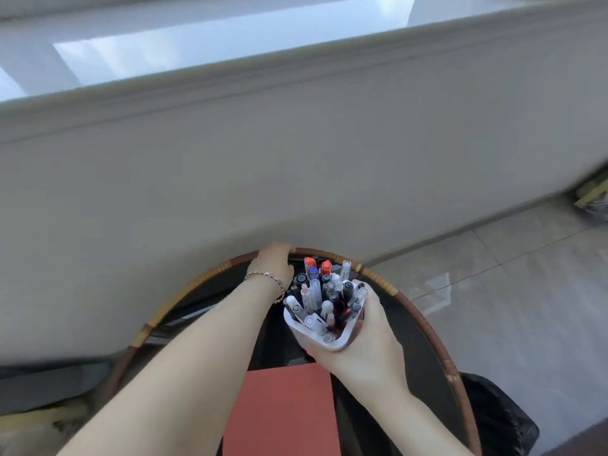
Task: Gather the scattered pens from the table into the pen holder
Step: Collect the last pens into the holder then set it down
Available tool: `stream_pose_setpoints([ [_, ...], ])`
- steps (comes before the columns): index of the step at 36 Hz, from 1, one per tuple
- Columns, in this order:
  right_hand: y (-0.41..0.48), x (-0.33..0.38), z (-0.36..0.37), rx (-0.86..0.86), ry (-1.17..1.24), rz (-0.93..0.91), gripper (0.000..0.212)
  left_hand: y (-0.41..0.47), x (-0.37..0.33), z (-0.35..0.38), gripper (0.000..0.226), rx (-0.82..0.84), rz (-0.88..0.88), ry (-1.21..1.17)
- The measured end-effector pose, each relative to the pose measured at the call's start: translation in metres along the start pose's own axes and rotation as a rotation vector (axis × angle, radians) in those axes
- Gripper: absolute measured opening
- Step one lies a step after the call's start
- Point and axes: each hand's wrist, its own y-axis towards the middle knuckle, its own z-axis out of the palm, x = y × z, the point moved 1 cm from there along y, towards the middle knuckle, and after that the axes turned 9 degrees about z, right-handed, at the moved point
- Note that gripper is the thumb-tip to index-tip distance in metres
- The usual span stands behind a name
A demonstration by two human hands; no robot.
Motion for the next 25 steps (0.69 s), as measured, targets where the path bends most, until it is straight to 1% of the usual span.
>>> stream_pose_setpoints([
  [2, 0.011, -0.004, -0.004, -0.002, -0.008, -0.015, 0.059, 0.023, 0.005, 0.016, 0.018, -0.013, -0.003, 0.09],
  [4, 0.019, -0.009, -0.008, -0.004, -0.011, -0.021, 0.059, 0.033, 0.006, 0.026, 0.012, -0.036, -0.004, 0.197],
  [6, 0.024, -0.014, -0.01, -0.018, -0.017, -0.027, 0.059, 0.033, 0.001, 0.03, 0.017, -0.044, 0.004, 0.304],
  [8, 0.027, -0.018, -0.012, -0.033, -0.022, -0.028, 0.058, 0.034, 0.002, 0.034, 0.024, -0.002, -0.007, 0.39],
  [13, 0.023, -0.021, -0.015, -0.037, -0.026, -0.013, 0.06, 0.018, 0.001, 0.042, 0.032, 0.098, -0.053, 0.455],
  [14, 0.022, -0.02, -0.015, -0.035, -0.029, -0.011, 0.06, 0.014, 0.001, 0.042, 0.033, 0.1, -0.059, 0.425],
  [16, 0.016, -0.018, -0.017, -0.035, -0.036, -0.011, 0.058, -0.001, -0.003, 0.035, 0.032, 0.048, -0.066, 0.265],
  [21, -0.011, -0.002, -0.017, -0.049, -0.022, -0.013, 0.06, -0.057, -0.02, -0.015, 0.023, -0.24, -0.028, -0.09],
  [25, -0.049, 0.017, -0.015, -0.017, 0.036, -0.027, 0.065, -0.111, -0.026, -0.062, 0.019, -0.408, -0.096, -0.356],
])
